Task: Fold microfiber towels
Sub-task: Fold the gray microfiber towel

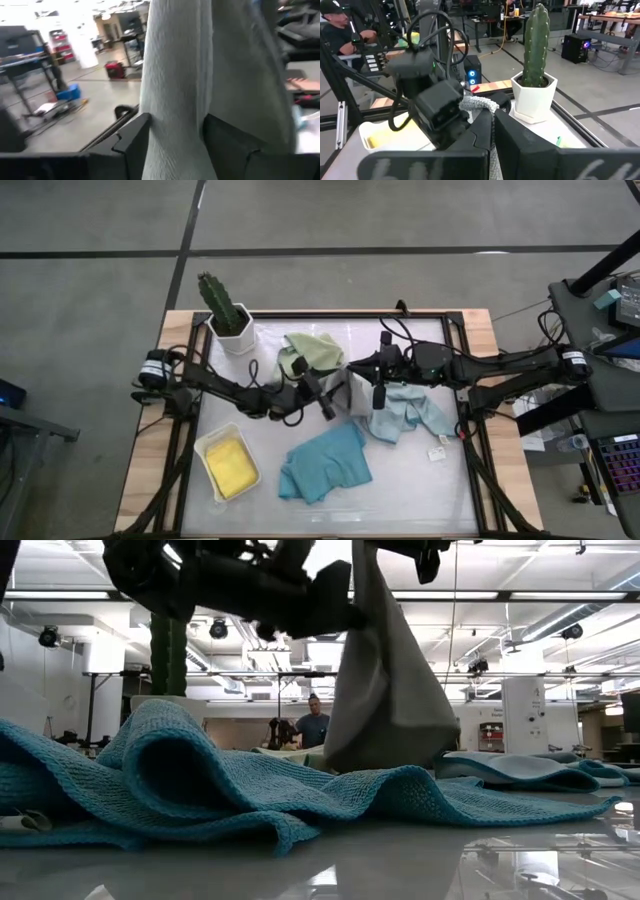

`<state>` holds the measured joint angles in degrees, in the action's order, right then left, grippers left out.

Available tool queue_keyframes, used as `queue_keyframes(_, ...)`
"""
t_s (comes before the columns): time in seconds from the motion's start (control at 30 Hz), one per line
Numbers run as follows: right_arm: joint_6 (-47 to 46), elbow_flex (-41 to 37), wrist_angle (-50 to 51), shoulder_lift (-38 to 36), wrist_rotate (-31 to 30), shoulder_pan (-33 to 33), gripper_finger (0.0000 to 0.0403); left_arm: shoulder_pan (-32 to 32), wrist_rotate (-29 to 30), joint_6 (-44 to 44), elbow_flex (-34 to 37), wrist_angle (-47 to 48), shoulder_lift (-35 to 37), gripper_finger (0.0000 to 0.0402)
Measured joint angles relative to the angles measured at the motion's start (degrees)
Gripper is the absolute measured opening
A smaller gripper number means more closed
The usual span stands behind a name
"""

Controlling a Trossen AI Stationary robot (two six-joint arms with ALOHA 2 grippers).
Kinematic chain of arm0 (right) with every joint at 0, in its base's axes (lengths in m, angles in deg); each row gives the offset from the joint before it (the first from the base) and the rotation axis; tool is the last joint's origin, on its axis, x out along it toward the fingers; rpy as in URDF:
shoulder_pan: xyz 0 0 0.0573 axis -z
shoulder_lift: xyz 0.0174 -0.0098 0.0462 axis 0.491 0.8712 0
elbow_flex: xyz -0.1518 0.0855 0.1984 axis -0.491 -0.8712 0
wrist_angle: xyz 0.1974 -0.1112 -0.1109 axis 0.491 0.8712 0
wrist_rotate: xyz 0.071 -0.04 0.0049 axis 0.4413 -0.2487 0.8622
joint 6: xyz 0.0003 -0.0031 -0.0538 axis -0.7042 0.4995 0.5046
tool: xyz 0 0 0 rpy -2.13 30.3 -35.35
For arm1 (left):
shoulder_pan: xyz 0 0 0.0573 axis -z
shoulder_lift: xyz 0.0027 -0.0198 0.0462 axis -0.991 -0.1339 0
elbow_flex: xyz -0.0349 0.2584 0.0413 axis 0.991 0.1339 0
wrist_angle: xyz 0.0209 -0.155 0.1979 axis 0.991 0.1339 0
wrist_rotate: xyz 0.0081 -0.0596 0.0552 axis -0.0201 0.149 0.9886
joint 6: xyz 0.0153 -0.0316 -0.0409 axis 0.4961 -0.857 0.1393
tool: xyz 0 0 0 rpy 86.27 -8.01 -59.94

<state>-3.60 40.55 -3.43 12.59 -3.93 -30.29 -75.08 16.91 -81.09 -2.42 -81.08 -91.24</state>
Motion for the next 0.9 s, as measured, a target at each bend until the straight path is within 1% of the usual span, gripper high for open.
queue_keyframes(0.13, 0.09, 0.00, -0.10, 0.00, 0.01, 0.00, 0.0009, 0.05, 6.01, -0.70, 0.07, 8.65, 1.56, 0.0127)
queue_keyframes(0.2, 0.15, 0.00, -0.10, 0.00, -0.01, 0.00, 0.0009, 0.00, 6.49, -0.65, 0.09, 11.81, 3.14, 0.0110)
queue_keyframes(0.3, 0.51, 0.00, -0.25, 0.00, -0.48, 0.00, 0.0009, 0.00, 4.32, -0.64, 0.09, 13.78, 5.73, 0.0086)
queue_keyframes(0.37, 0.03, 0.00, -0.79, 0.00, -3.09, -0.02, 0.0009, 0.02, 1.63, -0.59, 0.09, 16.31, 7.05, 0.0072)
queue_keyframes(0.43, -0.52, 0.00, -1.53, 0.00, -4.53, -0.02, 0.0009, 0.08, -0.54, 0.55, 0.11, 21.93, 9.37, 0.0059)
queue_keyframes(0.53, -1.76, 0.00, -2.00, 0.00, -4.07, -0.10, 0.0008, 0.07, -0.44, 2.16, 0.13, 32.40, 14.50, 0.0034)
queue_keyframes(0.63, -2.73, 0.00, -2.71, 0.00, -0.06, -0.62, 0.0008, 0.00, 1.40, 2.40, 0.13, 40.96, 20.86, 0.0007)
queue_keyframes(0.83, -3.22, 0.00, -2.24, 2.48, 0.48, -1.25, 0.0008, -0.42, 1.56, 4.05, 0.20, 50.59, 34.45, 0.0008)
queue_keyframes(0.9, -3.20, 0.00, -1.66, 4.14, 0.30, -1.21, 0.0008, -0.79, -0.46, 3.29, 0.20, 53.96, 37.73, 0.0008)
